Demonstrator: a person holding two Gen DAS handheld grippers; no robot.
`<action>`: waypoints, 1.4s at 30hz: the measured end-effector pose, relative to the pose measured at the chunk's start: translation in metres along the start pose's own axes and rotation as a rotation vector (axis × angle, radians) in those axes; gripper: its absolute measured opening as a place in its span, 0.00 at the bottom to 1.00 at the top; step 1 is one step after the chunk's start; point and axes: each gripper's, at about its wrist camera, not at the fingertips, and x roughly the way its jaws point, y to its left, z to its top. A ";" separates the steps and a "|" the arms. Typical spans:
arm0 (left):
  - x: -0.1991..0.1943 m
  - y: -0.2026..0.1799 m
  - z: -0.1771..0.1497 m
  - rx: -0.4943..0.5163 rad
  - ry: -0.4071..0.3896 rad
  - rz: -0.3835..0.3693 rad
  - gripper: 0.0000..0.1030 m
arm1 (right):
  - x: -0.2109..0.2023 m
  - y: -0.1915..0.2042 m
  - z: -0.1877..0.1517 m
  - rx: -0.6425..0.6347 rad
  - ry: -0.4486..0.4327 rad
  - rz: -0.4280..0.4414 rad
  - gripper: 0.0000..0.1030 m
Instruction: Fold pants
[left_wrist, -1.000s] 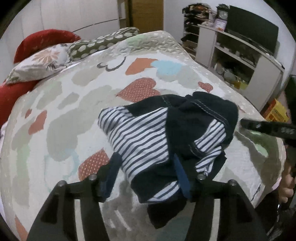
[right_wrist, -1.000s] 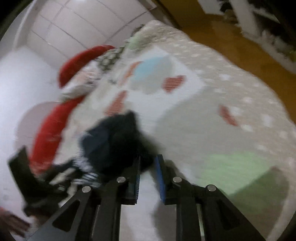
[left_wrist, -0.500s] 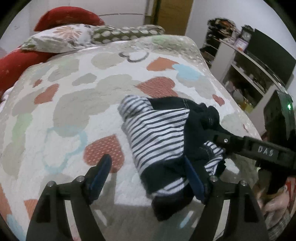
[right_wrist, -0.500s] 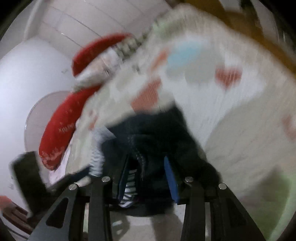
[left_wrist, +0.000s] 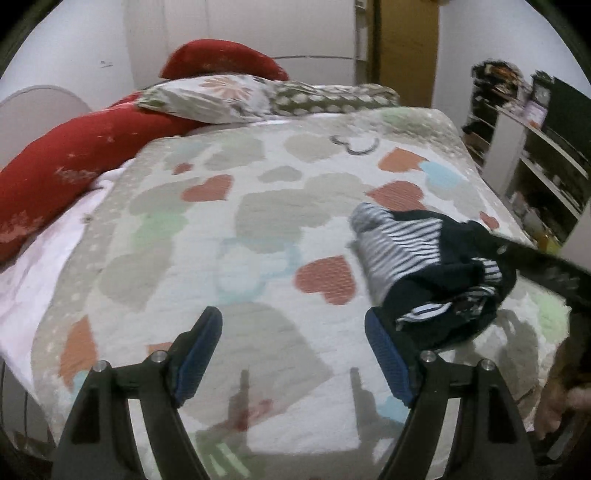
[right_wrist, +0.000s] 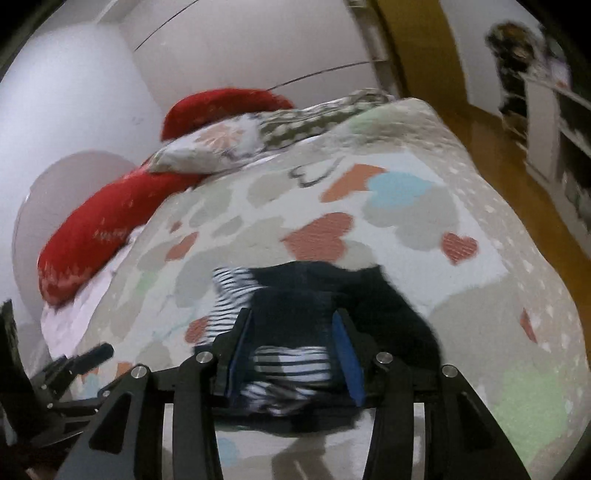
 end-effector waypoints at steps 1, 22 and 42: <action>-0.005 0.008 -0.002 -0.013 -0.013 0.015 0.77 | 0.006 0.006 0.001 -0.013 0.018 -0.008 0.46; -0.034 0.060 -0.014 -0.096 -0.075 0.060 0.80 | 0.079 0.069 -0.002 -0.034 0.206 0.011 0.49; -0.076 0.046 -0.019 -0.159 -0.309 0.042 0.97 | -0.017 -0.011 -0.016 0.108 -0.019 -0.098 0.59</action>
